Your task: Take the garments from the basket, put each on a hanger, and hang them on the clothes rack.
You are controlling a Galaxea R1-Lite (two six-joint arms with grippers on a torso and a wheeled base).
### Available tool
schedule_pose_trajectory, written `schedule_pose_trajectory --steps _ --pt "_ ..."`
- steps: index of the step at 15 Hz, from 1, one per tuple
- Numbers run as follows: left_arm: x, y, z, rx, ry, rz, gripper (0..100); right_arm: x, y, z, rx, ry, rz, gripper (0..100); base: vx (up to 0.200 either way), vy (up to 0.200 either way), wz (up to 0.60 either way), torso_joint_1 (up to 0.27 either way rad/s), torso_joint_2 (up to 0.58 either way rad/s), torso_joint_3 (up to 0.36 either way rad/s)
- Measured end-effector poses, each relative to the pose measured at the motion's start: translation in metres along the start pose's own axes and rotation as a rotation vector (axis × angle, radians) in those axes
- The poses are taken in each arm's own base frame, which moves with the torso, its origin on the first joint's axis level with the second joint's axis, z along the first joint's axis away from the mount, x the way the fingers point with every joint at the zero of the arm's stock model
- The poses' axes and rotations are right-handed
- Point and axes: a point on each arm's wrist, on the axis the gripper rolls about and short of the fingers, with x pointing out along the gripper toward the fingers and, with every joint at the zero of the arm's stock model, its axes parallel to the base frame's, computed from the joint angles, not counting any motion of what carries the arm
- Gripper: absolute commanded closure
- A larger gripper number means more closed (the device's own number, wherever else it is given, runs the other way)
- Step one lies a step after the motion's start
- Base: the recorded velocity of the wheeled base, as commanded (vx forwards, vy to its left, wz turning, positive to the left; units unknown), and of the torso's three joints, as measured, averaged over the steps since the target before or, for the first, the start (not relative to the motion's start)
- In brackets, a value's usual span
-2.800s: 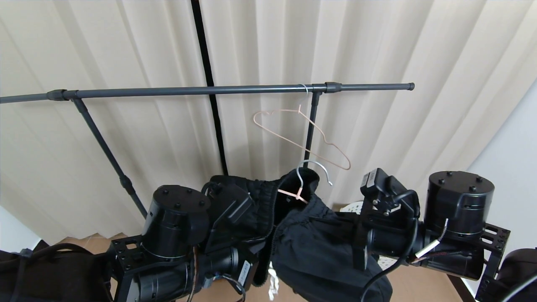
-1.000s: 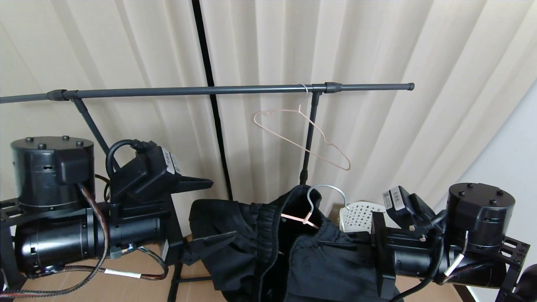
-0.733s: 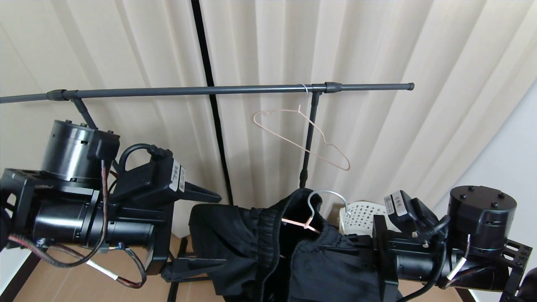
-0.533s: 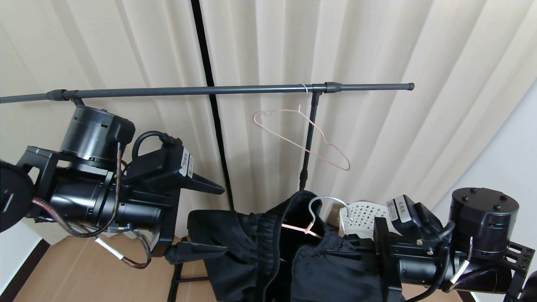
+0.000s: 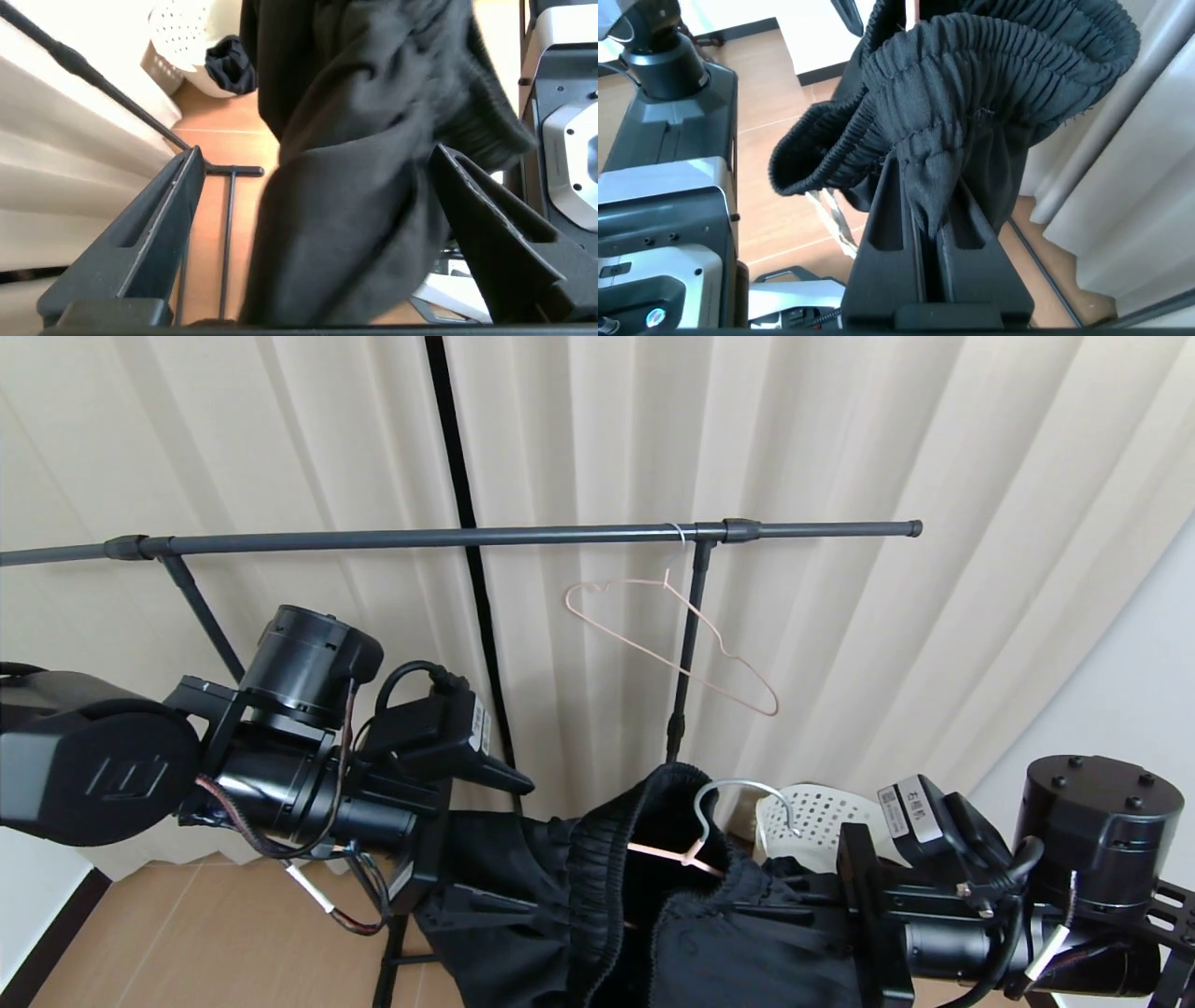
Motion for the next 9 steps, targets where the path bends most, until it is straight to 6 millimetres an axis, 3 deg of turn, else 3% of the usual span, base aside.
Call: schedule_pose_trajectory --steps 5,6,9 --pt "0.0091 -0.0045 -0.0008 -0.007 -0.023 -0.059 0 0.0021 0.0067 0.0013 -0.006 -0.005 0.047 100 0.0 0.0 0.0 0.0 0.0 0.0" --pt "0.01 -0.0059 -0.0019 -0.013 -0.019 -0.065 100 0.0017 0.0075 0.0021 -0.009 -0.009 0.056 100 0.0 0.0 0.0 0.0 0.0 0.0" --pt "0.0107 -0.0077 -0.0038 -0.022 -0.015 -0.071 100 0.0006 0.0086 0.0031 -0.01 -0.014 0.061 100 0.0 0.0 0.0 0.0 0.0 0.0"
